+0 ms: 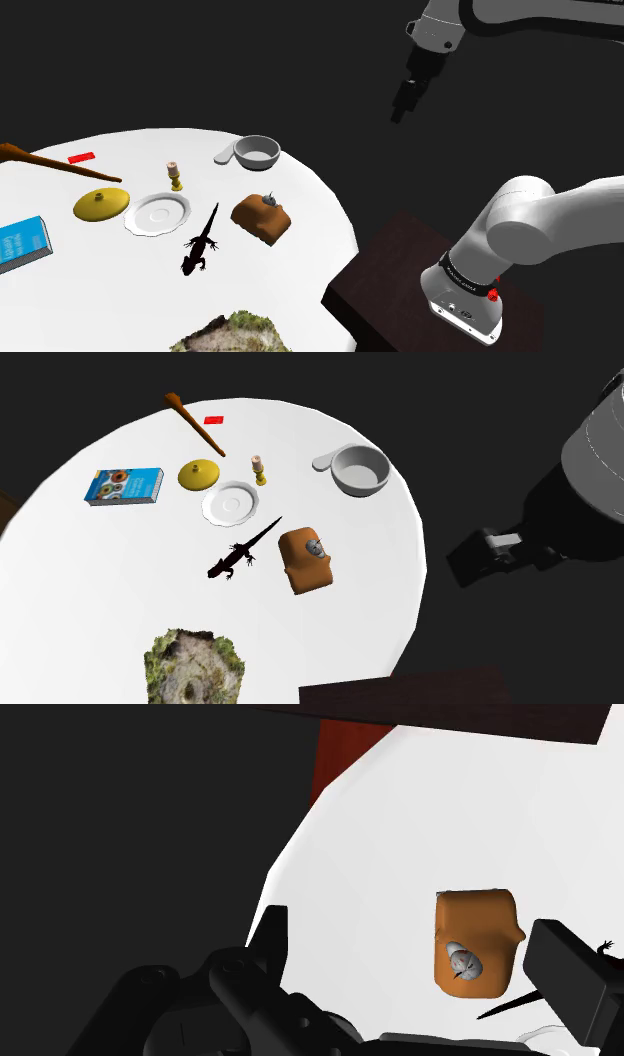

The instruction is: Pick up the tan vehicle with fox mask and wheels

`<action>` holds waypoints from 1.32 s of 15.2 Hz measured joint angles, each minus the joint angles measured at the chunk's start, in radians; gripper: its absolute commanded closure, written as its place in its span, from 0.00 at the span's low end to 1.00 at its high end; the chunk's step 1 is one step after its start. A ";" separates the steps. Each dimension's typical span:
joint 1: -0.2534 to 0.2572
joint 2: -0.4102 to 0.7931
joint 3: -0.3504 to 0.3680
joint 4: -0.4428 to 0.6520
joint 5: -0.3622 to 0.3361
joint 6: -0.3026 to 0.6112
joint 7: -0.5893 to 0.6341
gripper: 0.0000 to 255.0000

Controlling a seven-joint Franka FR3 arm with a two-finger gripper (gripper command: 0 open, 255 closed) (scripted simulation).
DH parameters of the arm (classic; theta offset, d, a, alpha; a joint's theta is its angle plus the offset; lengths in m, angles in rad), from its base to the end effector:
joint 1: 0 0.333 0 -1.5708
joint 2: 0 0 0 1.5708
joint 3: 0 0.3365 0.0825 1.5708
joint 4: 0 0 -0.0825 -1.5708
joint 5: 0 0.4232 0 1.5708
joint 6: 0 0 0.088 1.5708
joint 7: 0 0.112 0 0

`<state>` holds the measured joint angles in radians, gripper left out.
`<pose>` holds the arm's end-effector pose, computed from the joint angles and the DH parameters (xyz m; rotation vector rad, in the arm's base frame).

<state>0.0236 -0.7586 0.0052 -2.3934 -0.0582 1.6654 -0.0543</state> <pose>0.3474 0.0044 0.5802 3.0764 0.1329 0.0458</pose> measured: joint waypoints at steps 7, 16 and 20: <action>0.011 0.121 0.041 -0.042 0.026 0.155 0.066 0.00; 0.028 0.390 0.120 -0.046 0.050 0.420 0.194 0.00; 0.031 0.553 0.151 0.005 0.038 0.528 0.256 0.00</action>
<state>0.0547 -0.2057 0.1562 -2.3884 -0.0202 2.1931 0.2014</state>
